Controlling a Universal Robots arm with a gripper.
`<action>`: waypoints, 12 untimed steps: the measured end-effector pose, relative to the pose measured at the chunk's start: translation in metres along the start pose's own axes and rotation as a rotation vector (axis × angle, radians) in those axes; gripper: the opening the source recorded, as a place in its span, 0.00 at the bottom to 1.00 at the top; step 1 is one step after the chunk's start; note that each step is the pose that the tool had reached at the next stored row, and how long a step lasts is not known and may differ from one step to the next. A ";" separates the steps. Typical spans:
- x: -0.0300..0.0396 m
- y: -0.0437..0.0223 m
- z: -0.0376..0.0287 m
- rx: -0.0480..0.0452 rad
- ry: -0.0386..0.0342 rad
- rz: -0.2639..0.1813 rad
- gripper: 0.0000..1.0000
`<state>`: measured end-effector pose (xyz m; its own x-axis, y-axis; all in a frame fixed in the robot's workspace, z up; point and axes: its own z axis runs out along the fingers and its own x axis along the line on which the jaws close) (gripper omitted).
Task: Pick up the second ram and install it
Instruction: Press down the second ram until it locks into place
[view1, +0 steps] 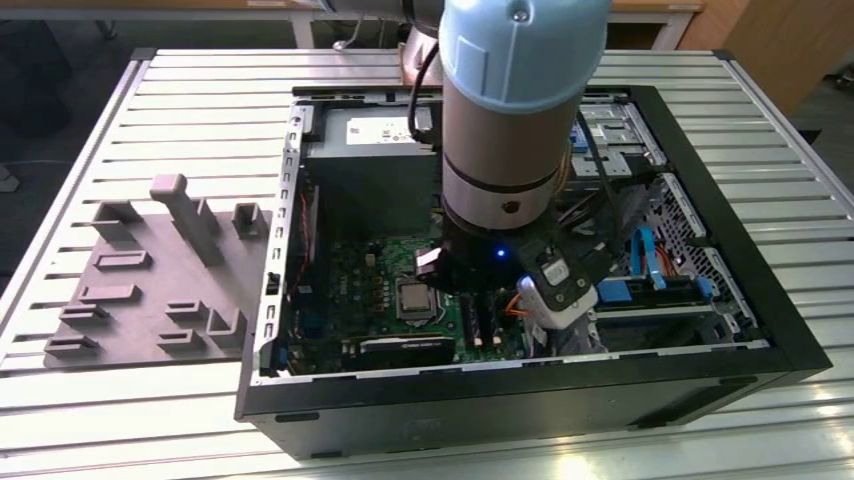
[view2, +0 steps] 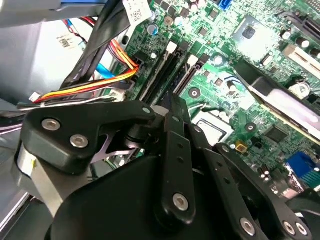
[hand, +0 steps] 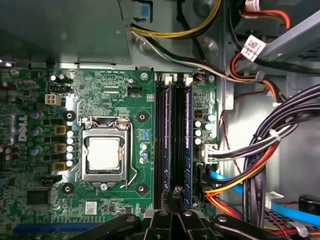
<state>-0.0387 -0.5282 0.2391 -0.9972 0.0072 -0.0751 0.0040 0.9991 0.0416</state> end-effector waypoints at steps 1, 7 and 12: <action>-0.0001 0.0002 -0.0016 0.0000 0.0000 0.000 0.11; -0.0006 0.0009 -0.0074 0.0000 -0.0001 0.000 0.11; -0.0006 0.0010 -0.0076 0.0003 0.0001 0.000 0.11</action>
<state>-0.0387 -0.5275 0.2467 -0.9972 0.0074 -0.0750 0.0043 0.9991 0.0413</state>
